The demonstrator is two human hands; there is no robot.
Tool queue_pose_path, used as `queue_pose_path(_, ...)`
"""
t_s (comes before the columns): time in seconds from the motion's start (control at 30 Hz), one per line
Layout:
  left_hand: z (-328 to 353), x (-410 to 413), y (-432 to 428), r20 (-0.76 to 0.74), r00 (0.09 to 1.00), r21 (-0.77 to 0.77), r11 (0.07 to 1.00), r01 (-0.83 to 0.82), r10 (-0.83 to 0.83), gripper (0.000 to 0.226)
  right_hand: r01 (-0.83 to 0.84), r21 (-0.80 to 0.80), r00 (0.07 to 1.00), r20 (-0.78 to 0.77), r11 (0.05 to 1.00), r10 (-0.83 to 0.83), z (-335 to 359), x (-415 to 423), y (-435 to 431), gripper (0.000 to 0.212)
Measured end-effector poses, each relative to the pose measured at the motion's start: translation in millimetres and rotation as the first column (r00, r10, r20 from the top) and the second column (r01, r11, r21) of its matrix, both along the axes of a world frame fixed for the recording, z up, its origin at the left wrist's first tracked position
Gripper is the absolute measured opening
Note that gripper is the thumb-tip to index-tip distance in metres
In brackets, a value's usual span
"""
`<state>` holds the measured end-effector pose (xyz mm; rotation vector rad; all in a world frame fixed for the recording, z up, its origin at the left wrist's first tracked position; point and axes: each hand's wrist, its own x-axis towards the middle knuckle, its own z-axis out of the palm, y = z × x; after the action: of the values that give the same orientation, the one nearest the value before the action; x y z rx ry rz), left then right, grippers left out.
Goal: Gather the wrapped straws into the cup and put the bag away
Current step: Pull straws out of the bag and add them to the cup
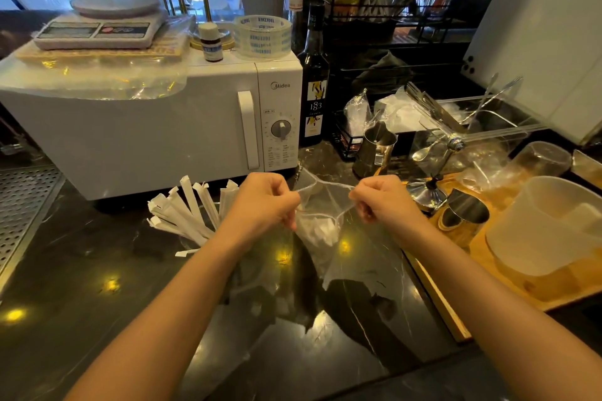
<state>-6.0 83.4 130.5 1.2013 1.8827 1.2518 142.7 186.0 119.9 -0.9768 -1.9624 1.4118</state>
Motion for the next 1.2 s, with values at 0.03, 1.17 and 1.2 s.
queue_pose_path(0.03,0.5,-2.0,1.2,-0.032,0.999,-0.006,1.000,-0.022,0.022,0.025,0.025,0.025,1.000,0.006,0.999,-0.025,0.3,2.0,2.3,0.038)
queue_pose_path(1.17,28.9,33.8,15.7,-0.394,0.808,-0.010,0.881,0.472,-0.438,0.035,-0.333,-0.886,0.931,-0.363,0.323,-0.035,-37.2,4.2,-21.9,0.057)
queue_pose_path(1.2,28.7,34.8,14.4,-0.396,0.793,-0.020,0.867,0.497,-0.464,0.035,-0.312,-0.864,0.923,-0.375,0.395,-0.091,-41.6,-0.6,-21.4,0.049)
